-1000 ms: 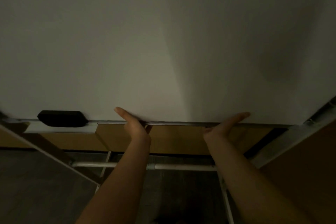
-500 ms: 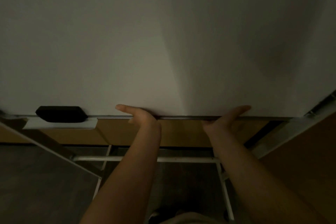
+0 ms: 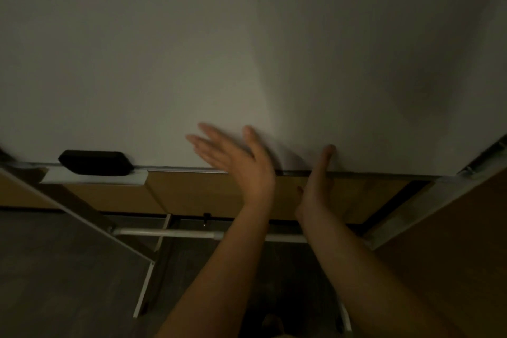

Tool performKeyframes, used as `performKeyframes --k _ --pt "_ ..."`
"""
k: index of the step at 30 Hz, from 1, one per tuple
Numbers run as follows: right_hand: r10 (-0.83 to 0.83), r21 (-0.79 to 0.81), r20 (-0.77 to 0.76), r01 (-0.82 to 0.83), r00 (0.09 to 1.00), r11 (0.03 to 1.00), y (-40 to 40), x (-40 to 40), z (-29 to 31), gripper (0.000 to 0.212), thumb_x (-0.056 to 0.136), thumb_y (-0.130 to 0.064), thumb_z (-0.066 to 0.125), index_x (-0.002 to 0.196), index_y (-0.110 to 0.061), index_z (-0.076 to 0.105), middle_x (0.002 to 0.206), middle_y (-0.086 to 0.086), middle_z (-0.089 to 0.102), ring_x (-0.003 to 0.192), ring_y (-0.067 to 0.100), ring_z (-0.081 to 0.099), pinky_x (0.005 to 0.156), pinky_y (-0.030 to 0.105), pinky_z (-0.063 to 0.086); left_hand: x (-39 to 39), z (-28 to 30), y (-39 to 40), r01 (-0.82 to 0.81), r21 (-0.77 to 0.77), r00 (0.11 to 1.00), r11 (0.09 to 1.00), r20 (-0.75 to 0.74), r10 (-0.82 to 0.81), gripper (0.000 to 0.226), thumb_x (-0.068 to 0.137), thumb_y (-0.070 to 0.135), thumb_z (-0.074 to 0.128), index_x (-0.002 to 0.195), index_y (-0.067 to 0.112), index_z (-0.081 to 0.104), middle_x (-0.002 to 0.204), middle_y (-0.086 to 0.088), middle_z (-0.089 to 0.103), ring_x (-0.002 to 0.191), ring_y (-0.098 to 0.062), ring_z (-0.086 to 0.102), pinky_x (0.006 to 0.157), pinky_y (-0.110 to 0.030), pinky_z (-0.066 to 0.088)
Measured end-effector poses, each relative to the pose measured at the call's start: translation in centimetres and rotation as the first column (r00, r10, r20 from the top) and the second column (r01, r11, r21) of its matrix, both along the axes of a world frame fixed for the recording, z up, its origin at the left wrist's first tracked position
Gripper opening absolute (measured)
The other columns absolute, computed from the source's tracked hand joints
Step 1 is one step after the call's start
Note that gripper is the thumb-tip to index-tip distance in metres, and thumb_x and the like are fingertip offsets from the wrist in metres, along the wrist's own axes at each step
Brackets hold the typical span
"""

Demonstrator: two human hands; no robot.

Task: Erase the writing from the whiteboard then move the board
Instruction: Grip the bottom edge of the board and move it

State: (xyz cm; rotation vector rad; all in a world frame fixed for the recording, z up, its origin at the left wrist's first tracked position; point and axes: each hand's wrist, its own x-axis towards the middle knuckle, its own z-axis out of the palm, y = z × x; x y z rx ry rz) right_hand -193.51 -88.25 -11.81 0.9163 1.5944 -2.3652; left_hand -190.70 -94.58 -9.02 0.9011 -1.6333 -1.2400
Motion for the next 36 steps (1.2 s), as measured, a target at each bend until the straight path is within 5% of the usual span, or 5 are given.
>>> performKeyframes --k 4,8,14,25,36 --pt "0.124 0.407 -0.296 0.008 0.947 0.914 0.4 1.4 1.6 0.078 0.092 -0.038 0.061 0.151 -0.006 0.020 0.155 0.012 0.022 0.142 0.024 0.024 0.113 0.022 0.020 -0.4 -0.5 -0.7 0.120 -0.610 0.989 0.783 0.145 -0.039 0.072 0.099 0.041 0.048 0.154 0.017 0.010 0.158 -0.025 -0.005 0.146 -0.041 -0.012 0.117 -0.057 -0.006" --pt "0.371 0.663 -0.613 0.198 0.698 0.722 -0.2 3.3 4.9 0.070 0.094 -0.029 0.054 0.151 -0.009 0.019 0.159 0.016 0.003 0.146 0.018 0.003 0.102 -0.004 0.003 -1.0 -0.1 -2.4 0.217 -0.880 0.973 0.422 0.231 -0.018 0.067 0.102 0.053 0.031 0.155 0.026 -0.001 0.159 -0.009 -0.021 0.145 -0.036 -0.016 0.113 -0.065 -0.005" --pt "0.690 0.768 -0.601 0.530 0.404 0.359 -0.3 3.0 7.9 0.062 0.094 -0.026 0.053 0.148 -0.015 0.026 0.157 0.022 0.012 0.146 0.033 0.015 0.113 0.050 0.029 0.7 2.2 -5.9 0.188 -0.964 0.982 0.188 0.190 -0.008 0.058 0.105 0.042 0.023 0.156 0.025 0.000 0.161 -0.006 -0.019 0.148 -0.031 -0.011 0.112 -0.067 -0.006" --pt "0.865 0.750 -0.256 0.653 0.431 -0.103 2.2 2.3 10.2 0.066 0.089 -0.040 0.044 0.149 -0.020 0.025 0.158 0.017 0.013 0.145 0.032 0.015 0.114 0.049 0.017 3.6 8.2 -8.7 0.176 -0.980 0.984 -0.094 0.174 0.028 0.065 0.096 0.044 0.044 0.151 0.017 0.025 0.163 -0.011 -0.002 0.149 -0.031 -0.001 0.114 -0.065 0.002" --pt "0.889 0.479 -0.360 0.874 0.283 -0.085 2.3 -2.1 25.2 0.060 0.086 -0.040 0.040 0.141 -0.017 0.038 0.151 0.019 0.033 0.139 0.034 0.030 0.111 0.052 0.023 -0.6 24.6 -9.4 0.012 -0.976 0.999 -0.217 0.005 0.036 0.061 0.094 0.040 0.040 0.148 0.012 0.034 0.155 -0.019 0.028 0.143 -0.037 0.021 0.110 -0.065 0.015"
